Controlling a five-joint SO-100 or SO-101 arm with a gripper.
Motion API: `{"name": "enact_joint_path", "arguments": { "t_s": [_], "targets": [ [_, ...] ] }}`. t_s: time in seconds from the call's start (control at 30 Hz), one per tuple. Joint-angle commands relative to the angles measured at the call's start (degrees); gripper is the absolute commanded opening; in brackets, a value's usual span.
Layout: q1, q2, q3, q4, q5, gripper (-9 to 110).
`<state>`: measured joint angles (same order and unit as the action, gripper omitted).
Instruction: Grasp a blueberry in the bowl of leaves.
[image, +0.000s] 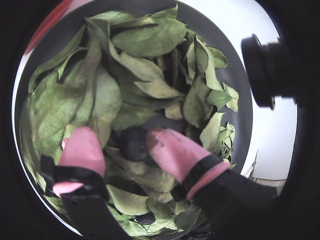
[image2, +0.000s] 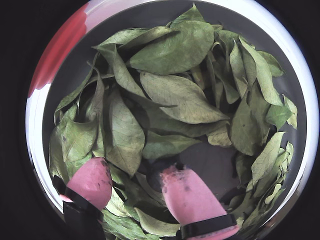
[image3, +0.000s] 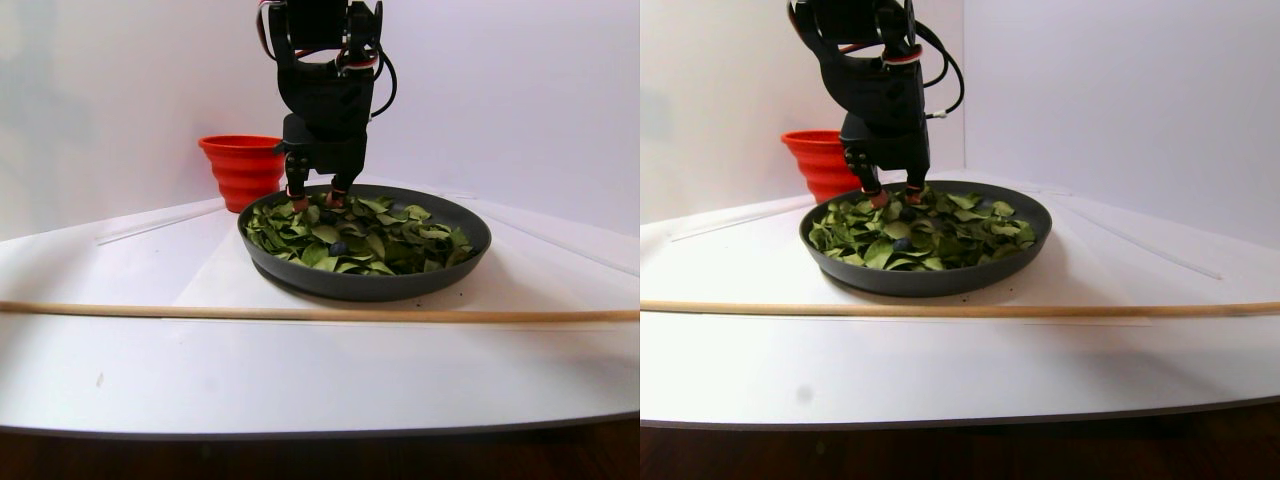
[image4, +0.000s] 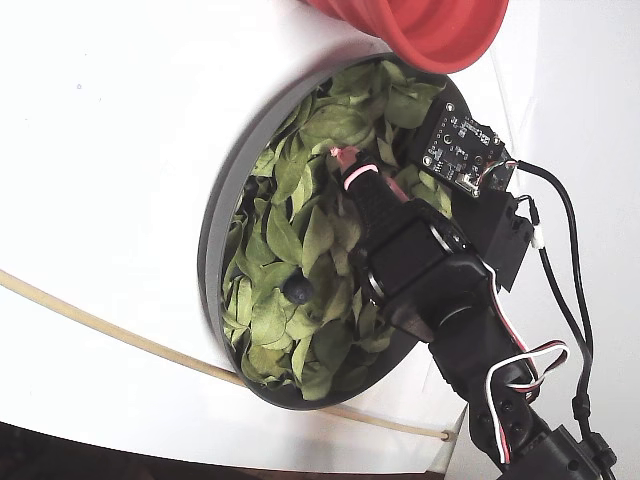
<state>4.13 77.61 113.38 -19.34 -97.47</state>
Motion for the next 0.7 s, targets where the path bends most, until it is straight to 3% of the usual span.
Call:
{"name": "enact_joint_path", "arguments": {
  "t_s": [0.0,0.67],
  "targets": [
    [-0.26,-2.02,-1.49,-3.78,-0.70,19],
    [-0.09,-1.58,-1.58,-3.78,-1.14,19]
  ]
}}
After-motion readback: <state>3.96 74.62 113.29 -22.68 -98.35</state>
